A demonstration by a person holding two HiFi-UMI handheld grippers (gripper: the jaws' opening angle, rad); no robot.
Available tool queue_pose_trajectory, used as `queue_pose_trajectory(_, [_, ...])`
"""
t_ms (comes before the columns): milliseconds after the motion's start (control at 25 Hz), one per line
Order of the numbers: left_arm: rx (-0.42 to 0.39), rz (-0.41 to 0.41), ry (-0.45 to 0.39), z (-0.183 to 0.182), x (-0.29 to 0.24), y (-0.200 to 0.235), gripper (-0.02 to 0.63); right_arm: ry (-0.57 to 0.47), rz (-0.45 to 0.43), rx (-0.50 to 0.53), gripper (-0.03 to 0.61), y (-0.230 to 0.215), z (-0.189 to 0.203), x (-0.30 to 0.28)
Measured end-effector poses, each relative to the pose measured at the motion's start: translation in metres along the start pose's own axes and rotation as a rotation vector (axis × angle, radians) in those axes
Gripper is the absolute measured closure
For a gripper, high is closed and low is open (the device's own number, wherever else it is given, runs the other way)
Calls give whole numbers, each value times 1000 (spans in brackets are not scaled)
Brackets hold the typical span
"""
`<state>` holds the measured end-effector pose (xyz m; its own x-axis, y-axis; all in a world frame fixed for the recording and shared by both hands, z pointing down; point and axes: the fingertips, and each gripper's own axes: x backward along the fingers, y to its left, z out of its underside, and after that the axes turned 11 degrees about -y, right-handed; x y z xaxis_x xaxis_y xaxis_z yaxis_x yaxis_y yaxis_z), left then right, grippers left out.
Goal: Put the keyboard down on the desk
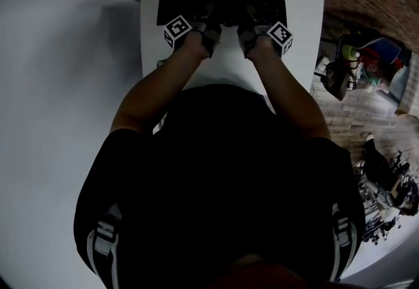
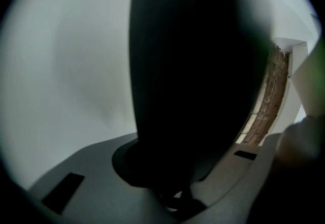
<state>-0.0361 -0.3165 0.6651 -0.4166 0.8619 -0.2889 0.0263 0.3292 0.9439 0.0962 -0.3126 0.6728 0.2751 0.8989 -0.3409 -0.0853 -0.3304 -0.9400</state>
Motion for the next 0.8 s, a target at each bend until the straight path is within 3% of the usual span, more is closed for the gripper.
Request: queue_pose_trajectory(800, [17, -79, -22, -5, -15, 49, 534, 41, 85, 9, 456, -48, -4, -18])
